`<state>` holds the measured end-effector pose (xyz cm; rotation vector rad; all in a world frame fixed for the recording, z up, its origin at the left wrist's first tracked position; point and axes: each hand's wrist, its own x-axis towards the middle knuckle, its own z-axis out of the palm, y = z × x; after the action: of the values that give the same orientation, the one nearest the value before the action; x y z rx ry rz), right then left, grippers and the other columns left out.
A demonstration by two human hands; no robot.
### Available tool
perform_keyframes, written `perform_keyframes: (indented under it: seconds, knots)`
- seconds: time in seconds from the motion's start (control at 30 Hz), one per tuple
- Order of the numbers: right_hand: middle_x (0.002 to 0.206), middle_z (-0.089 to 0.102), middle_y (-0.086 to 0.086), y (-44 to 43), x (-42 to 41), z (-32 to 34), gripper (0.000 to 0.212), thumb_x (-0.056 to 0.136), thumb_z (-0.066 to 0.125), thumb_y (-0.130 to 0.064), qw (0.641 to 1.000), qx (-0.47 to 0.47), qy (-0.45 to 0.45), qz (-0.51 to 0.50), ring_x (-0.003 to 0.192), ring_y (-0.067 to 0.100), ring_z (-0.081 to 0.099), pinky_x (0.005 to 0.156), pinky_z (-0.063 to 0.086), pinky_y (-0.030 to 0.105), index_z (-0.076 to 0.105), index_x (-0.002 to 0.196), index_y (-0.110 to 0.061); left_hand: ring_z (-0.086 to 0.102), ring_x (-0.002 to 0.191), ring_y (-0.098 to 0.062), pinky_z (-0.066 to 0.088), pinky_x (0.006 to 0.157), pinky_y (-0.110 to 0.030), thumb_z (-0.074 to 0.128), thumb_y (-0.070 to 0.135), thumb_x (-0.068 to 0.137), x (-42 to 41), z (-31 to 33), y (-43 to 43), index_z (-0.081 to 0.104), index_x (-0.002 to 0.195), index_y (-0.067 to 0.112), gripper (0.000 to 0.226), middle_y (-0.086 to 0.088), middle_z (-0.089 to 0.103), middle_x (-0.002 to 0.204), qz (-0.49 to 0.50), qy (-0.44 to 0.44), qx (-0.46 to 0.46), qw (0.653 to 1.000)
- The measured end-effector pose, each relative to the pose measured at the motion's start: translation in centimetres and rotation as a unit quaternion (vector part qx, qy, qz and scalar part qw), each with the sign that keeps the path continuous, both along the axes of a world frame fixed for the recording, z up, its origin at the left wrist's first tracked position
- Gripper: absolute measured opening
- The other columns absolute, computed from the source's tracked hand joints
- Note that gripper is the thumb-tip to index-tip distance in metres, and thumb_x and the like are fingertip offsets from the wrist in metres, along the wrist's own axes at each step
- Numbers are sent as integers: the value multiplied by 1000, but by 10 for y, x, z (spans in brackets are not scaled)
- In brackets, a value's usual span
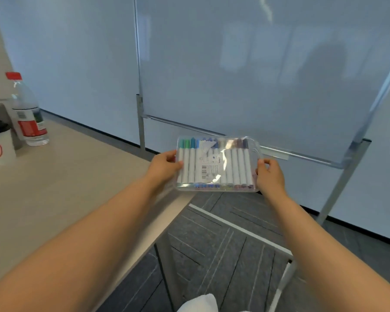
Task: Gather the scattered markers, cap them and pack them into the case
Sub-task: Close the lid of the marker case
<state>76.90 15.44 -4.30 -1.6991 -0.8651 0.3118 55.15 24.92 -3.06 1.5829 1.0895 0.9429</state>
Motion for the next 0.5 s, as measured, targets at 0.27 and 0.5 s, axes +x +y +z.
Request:
perform_keyframes:
  seconds: [0.27, 0.5]
  knots:
    - [73, 49, -1, 47, 71, -12, 13, 102, 30, -21, 995, 33, -6, -97, 61, 10, 47, 51, 38, 24, 41, 100, -15, 53, 115, -21, 46, 94, -34, 48, 1, 91, 96, -7, 68, 55, 127, 20, 41, -2, 51, 129, -70, 5, 51, 996]
    - [115, 56, 9, 73, 118, -8, 39, 97, 44, -35, 991, 40, 9, -131, 99, 23, 57, 76, 42, 29, 40, 130, -13, 53, 115, -17, 48, 85, -27, 39, -3, 92, 163, -10, 114, 48, 134, 22, 50, -3, 50, 131, -122, -19, 53, 991]
